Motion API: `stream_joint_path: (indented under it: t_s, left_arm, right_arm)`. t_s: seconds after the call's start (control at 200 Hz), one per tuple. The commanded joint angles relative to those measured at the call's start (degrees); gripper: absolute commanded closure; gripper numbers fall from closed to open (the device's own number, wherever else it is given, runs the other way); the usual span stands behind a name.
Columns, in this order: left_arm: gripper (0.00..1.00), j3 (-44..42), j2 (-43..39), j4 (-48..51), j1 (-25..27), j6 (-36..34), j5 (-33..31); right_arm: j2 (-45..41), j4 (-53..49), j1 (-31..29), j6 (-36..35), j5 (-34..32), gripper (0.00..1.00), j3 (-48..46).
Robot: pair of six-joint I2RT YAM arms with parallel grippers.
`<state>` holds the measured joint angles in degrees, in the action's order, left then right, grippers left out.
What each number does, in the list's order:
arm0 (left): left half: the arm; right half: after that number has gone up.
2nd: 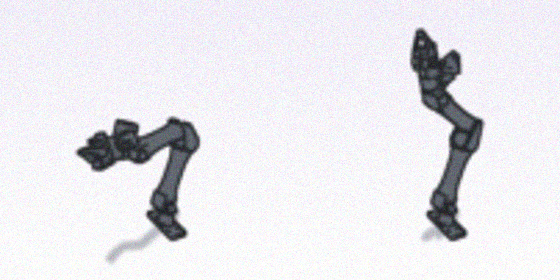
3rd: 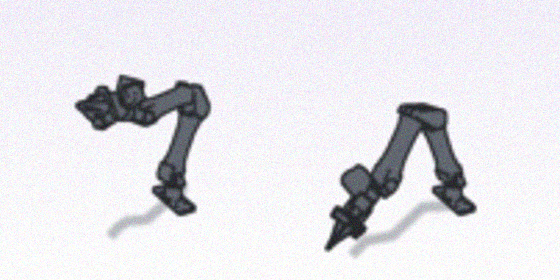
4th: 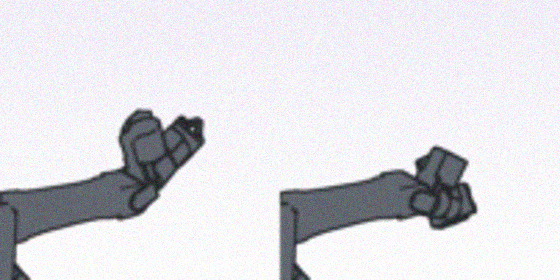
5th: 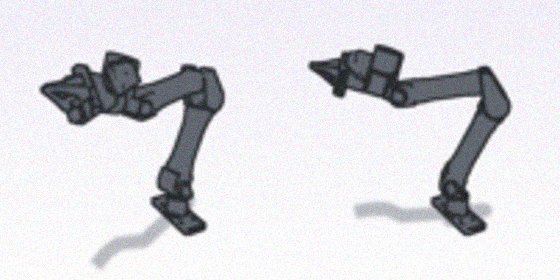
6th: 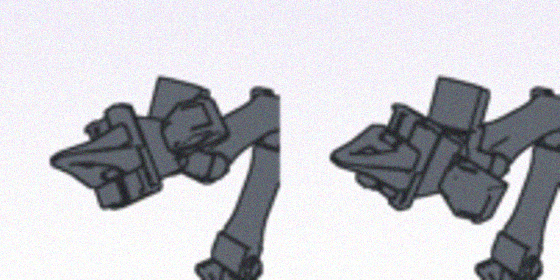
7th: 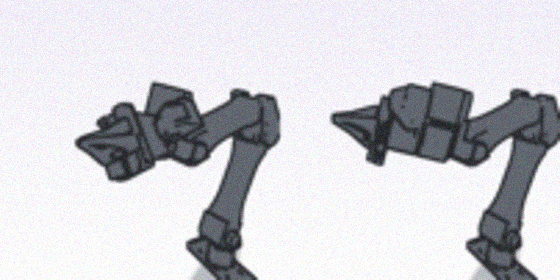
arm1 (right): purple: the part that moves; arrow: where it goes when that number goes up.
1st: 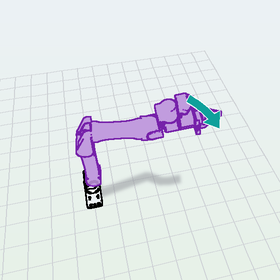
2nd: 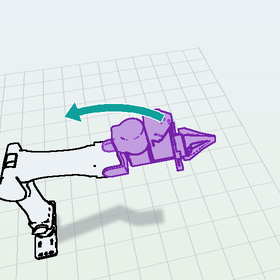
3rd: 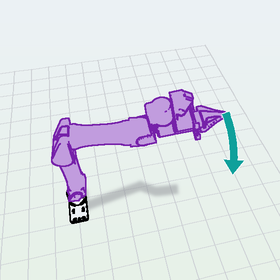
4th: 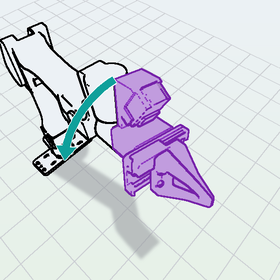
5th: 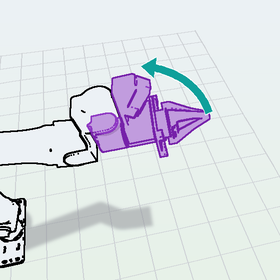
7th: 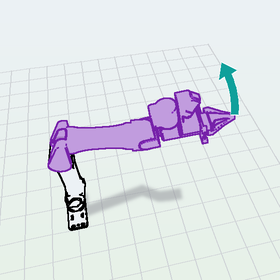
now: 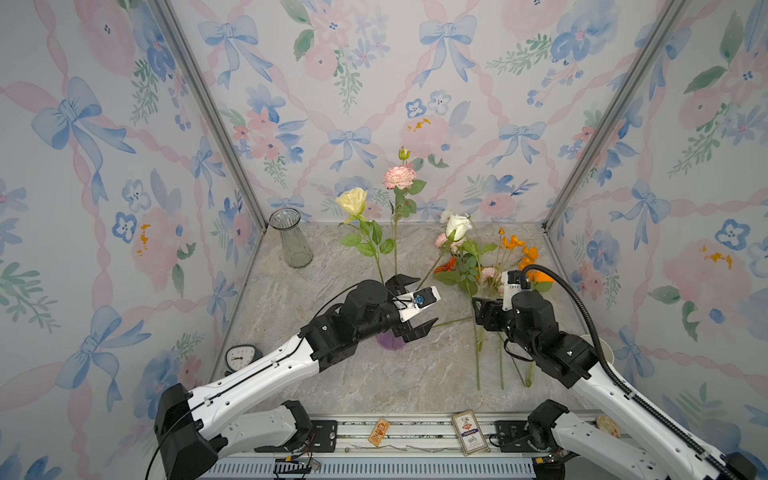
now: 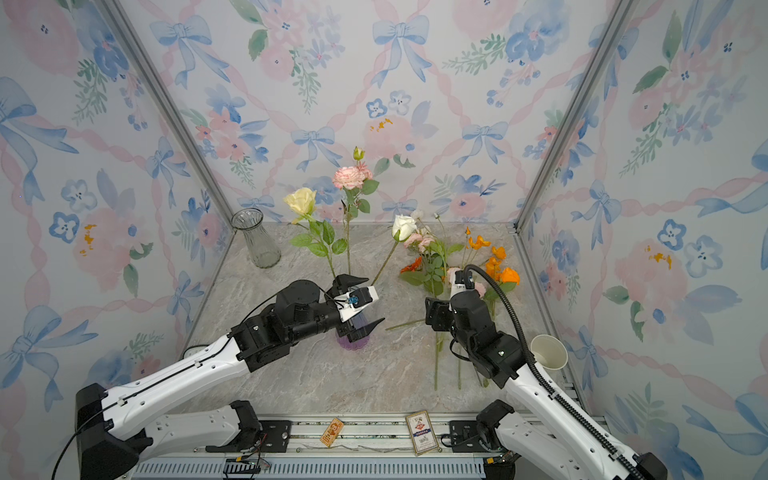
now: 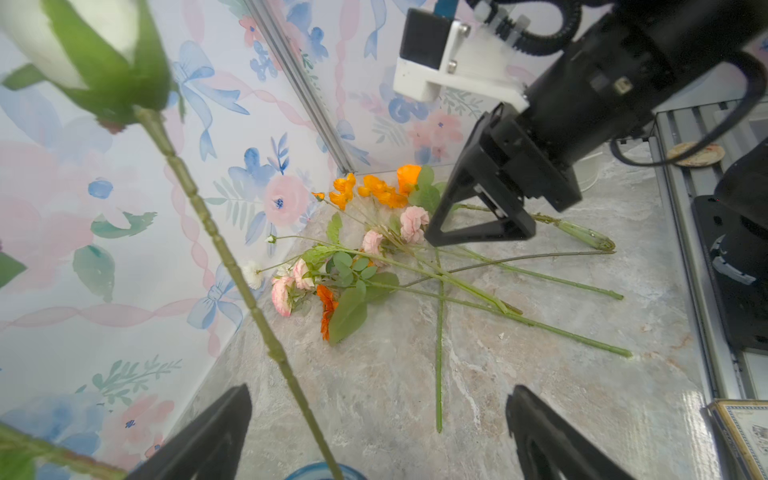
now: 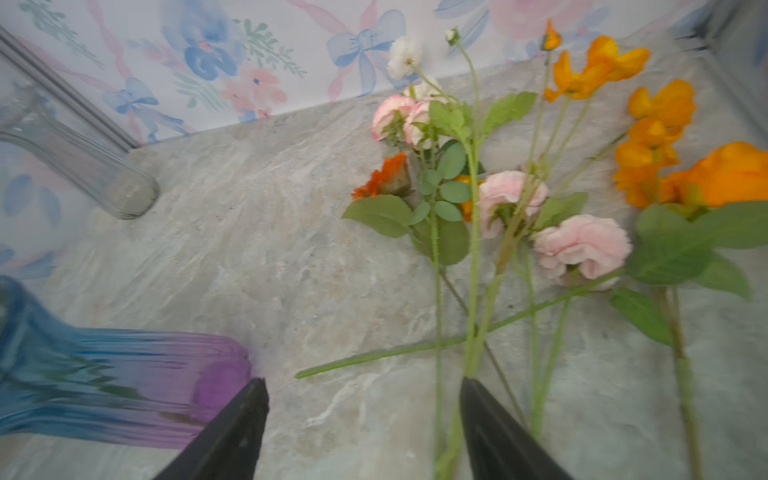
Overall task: Arrange the flowers into the vase
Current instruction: 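Open the right gripper over the pile while the left sets the vase down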
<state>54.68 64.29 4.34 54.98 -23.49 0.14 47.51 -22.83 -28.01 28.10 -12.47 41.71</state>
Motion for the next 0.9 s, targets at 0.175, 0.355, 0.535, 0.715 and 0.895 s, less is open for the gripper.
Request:
stream_joint_path:
  t_s: [0.175,0.355,0.535,0.715,0.895]
  left_arm:
    - [0.02,-2.4,-1.8,-0.6,5.0,-3.9,3.0]
    - [0.02,-2.6,-0.9,-0.2,7.8,-4.7,2.7]
    - [0.02,-2.6,-0.1,0.6,8.9,-5.5,1.2]
    - [0.02,-2.6,0.2,0.8,9.1,-5.7,1.1]
    - [0.02,-2.6,0.5,1.0,9.1,-5.7,1.0]
  right_arm:
    - [11.5,-2.7,16.9,-5.4,17.6,0.37,1.9]
    - [20.2,2.9,21.0,-6.2,22.3,0.49,1.3]
    - [26.7,6.0,20.8,-5.5,25.6,0.57,1.1]
    - [30.3,6.7,20.7,-5.3,24.2,0.59,-0.3]
    - [33.7,8.1,20.6,-5.2,23.8,0.59,-0.7]
